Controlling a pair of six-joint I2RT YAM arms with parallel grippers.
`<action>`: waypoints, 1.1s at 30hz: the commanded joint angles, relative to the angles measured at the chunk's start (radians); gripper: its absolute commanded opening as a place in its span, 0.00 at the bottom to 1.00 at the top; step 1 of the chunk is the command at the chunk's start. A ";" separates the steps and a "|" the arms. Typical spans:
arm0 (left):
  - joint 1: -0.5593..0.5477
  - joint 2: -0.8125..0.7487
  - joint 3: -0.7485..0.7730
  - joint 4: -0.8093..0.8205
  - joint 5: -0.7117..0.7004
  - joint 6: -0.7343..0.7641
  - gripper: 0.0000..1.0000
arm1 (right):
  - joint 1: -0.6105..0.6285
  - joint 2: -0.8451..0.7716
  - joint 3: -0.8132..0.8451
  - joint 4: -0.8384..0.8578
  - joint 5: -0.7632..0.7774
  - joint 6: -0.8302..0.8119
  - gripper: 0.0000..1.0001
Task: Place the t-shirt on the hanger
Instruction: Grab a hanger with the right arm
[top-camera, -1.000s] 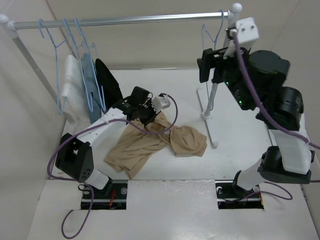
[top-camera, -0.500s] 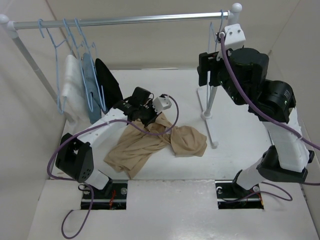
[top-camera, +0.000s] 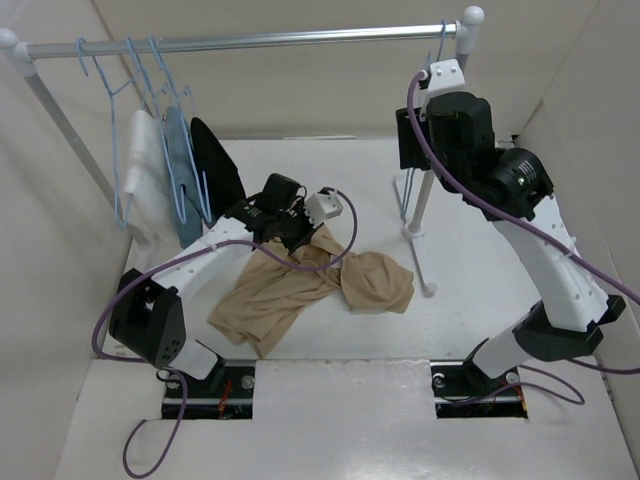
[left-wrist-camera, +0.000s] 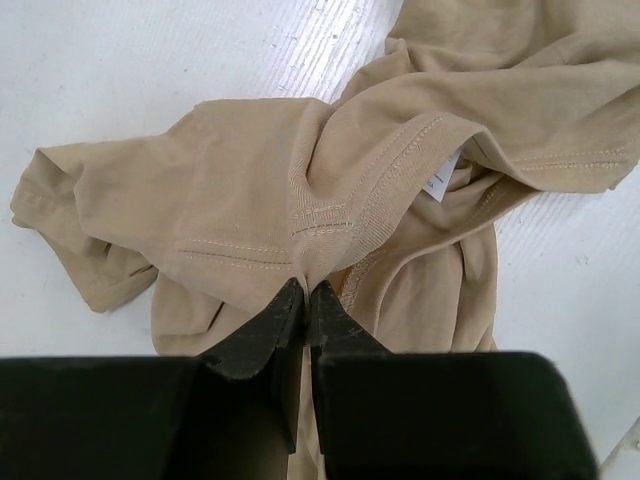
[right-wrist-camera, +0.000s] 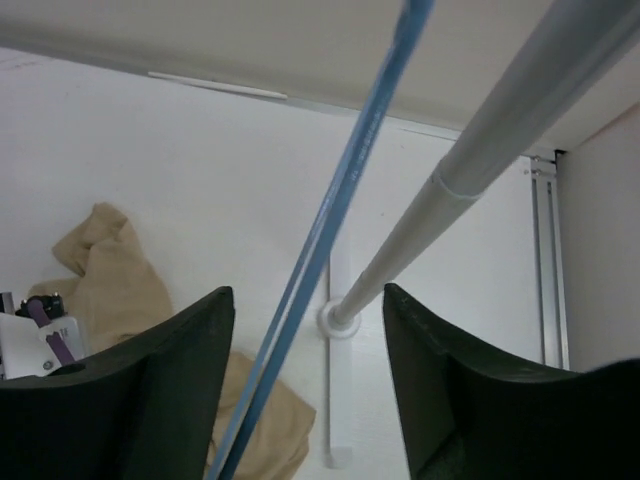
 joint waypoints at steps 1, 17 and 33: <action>-0.004 -0.043 0.007 -0.004 0.019 0.001 0.00 | -0.023 -0.006 -0.005 0.123 -0.076 -0.017 0.63; -0.004 -0.043 0.027 -0.022 0.019 0.001 0.00 | -0.023 -0.147 -0.100 0.324 -0.396 -0.275 0.00; 0.017 -0.012 0.037 0.006 0.030 -0.123 0.00 | -0.032 -0.552 -0.782 0.055 -0.447 0.184 0.00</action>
